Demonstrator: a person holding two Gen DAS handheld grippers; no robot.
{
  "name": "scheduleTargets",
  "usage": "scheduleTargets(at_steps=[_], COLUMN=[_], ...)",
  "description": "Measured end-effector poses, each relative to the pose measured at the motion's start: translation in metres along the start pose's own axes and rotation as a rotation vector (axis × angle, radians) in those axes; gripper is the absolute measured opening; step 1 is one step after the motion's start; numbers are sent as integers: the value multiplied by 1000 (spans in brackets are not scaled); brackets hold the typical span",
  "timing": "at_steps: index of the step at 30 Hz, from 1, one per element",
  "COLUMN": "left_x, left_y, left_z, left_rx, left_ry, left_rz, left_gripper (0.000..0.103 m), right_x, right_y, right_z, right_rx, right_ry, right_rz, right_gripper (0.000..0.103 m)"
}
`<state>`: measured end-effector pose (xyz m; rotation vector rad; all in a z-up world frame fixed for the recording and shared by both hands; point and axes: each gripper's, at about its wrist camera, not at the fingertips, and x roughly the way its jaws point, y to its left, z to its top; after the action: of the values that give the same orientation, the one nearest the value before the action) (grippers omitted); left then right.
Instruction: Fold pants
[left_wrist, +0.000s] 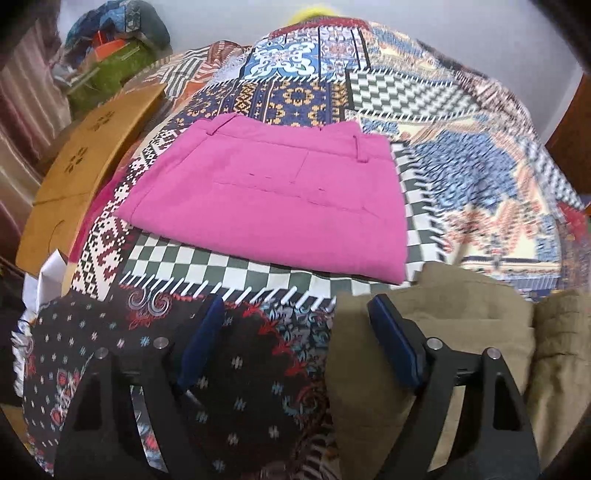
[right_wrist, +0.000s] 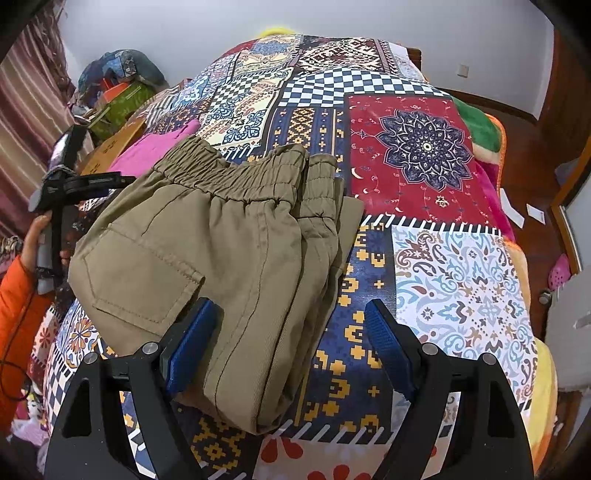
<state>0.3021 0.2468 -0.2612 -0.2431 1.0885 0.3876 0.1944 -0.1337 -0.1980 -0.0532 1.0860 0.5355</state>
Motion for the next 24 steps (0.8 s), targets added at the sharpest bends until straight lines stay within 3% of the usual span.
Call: scheduleTargets(at_steps=[3, 7, 13, 18, 24], left_x=[-27, -56, -94, -109, -86], left_y=[3, -3, -22, -47, -61], left_z=[-9, -25, -58, -75, -86], left_rx=[-3, 17, 46, 103, 91], left_ry=[-18, -15, 2, 0, 75], left_rz=[-78, -169, -304, -341, -355], left_gripper=[83, 95, 98, 101, 101], right_x=[-5, -13, -32, -39, -38], right_y=[3, 5, 8, 12, 15], right_z=[0, 1, 0, 3, 8], right_rx=[-15, -25, -28, -38, -48], right_ry=[-4, -13, -51, -63, -72], right_rz=[-21, -32, -48, -66, -80], right_gripper=[80, 80, 81, 81, 81])
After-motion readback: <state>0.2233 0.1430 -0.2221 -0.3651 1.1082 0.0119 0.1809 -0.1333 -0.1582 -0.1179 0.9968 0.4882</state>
